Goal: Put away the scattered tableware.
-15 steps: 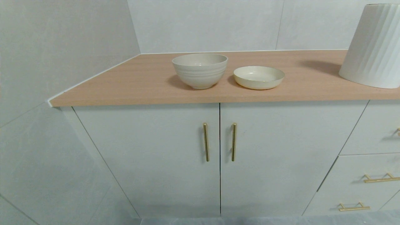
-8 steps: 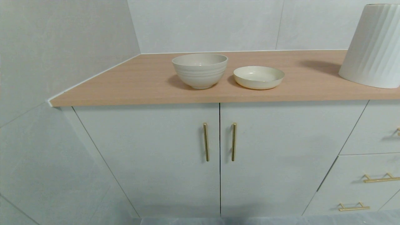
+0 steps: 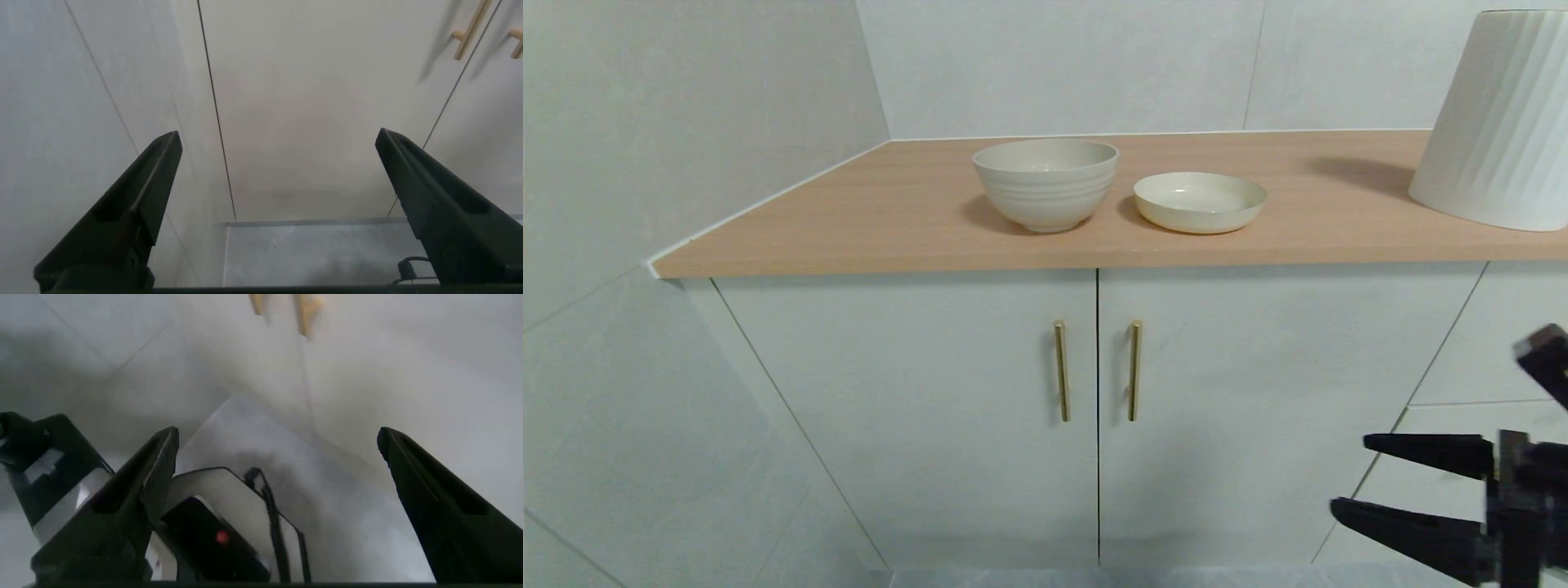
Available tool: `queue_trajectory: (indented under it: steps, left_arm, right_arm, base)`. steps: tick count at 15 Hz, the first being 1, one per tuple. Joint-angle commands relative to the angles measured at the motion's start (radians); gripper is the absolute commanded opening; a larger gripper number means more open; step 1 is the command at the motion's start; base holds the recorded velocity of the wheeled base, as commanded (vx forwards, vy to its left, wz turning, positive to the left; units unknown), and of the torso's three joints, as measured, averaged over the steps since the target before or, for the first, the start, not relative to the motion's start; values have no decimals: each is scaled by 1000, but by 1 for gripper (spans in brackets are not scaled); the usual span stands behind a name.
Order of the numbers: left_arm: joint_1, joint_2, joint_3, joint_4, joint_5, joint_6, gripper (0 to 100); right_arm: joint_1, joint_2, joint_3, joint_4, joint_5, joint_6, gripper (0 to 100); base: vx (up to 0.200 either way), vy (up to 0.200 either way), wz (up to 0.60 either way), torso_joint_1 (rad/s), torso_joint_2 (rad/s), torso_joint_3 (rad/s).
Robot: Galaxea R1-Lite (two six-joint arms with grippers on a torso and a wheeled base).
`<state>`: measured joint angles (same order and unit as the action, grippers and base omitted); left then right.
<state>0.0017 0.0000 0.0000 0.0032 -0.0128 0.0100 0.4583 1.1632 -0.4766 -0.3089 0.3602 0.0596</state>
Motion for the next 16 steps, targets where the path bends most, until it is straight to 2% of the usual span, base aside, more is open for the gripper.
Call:
queue_trajectory:
  steps: [1, 5, 8, 10, 16]
  left_arm:
    - [0, 2, 0, 0, 0, -1, 100]
    - [0, 2, 0, 0, 0, -1, 100]
    - [0, 2, 0, 0, -1, 1, 100]
    - [1, 2, 0, 0, -1, 1, 100]
    - [0, 2, 0, -2, 0, 1, 100]
  right_arm:
    - [99, 360, -152, -101, 0, 2, 100]
    - [135, 481, -297, -95, -1, 17, 100]
    - [154, 517, -324, -104, 2, 46, 100]
    - [157, 596, -335, -214, -30, 74, 100]
    - [155, 707, -336, -415, -40, 174, 100]
  base:
    - [0, 0, 0, 0, 0, 0]
    - [0, 0, 0, 0, 0, 0]
    - [0, 0, 0, 0, 0, 0]
    - [0, 0, 0, 0, 0, 0]
    - [0, 0, 0, 0, 0, 0]
